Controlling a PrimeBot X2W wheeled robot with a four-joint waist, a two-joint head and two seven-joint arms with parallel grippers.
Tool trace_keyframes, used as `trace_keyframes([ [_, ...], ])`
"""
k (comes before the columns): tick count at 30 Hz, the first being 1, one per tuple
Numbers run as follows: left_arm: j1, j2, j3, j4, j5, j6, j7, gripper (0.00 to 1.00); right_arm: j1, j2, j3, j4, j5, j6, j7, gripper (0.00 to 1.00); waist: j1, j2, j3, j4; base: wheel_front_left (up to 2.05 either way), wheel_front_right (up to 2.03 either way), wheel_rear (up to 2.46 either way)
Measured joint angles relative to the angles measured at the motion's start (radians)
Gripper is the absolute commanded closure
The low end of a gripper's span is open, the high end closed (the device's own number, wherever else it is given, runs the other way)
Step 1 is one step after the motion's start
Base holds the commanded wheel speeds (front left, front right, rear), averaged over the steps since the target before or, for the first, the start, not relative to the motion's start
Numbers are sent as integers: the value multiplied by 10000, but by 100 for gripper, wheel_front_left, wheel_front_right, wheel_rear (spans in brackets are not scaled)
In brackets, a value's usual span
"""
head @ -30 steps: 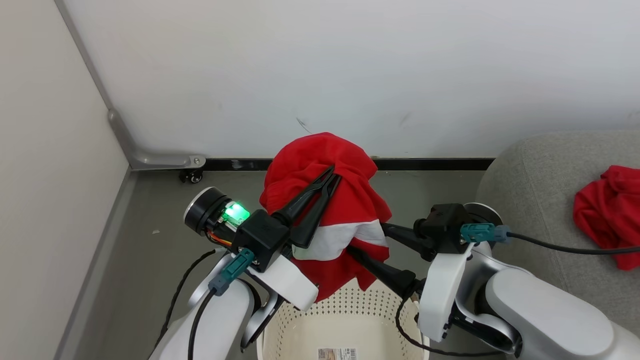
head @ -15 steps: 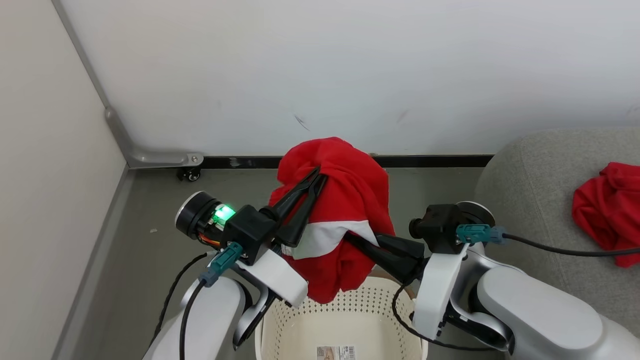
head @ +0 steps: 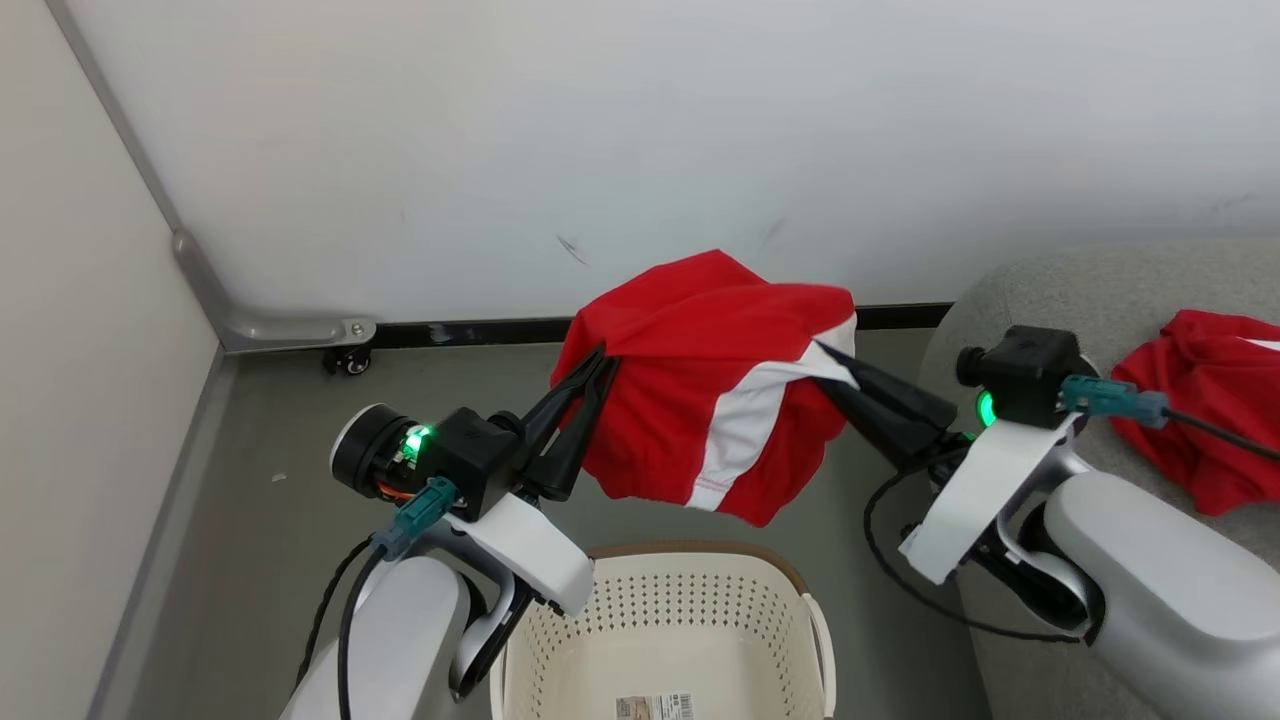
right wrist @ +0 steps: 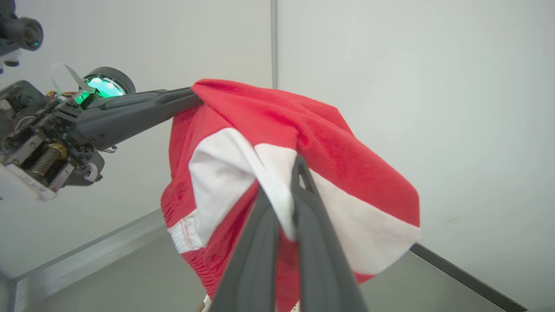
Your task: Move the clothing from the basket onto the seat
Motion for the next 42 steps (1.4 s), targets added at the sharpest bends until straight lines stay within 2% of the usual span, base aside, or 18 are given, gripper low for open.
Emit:
trace_keyframes([
  [1,6,-19,44,19,-33,8,0,62,4,-33,-171,46,36,2,-117,100,1,0,-8,-33,0,0,0],
  [2,7,-40,86,33,-107,10,0,53,4,-56,-341,125,88,4,-247,100,0,0,-19,-64,0,0,0],
  [4,8,-82,138,40,-221,33,-2,2,15,-117,-685,265,125,12,-454,100,0,0,-44,-123,0,0,0],
  [5,8,-115,153,42,-268,33,-2,0,36,-144,-849,299,169,15,-564,100,0,0,-60,-151,0,0,0],
  [12,261,-33,648,73,-619,217,-6,0,438,-819,-2443,895,282,4,-1221,100,0,0,-219,-398,0,0,0],
  [21,401,-75,853,52,-857,303,-12,0,1499,-1114,-3781,991,169,-2,-1384,100,0,0,-386,-824,0,0,0],
  [29,665,-115,953,21,-972,387,-13,0,2632,-1057,-4711,895,6,-2,-1411,100,0,0,-503,-1401,0,0,0],
  [42,860,-217,984,92,-986,391,-48,0,3777,-736,-5430,217,-466,-2,-1475,100,0,0,-538,-2361,0,0,0],
])
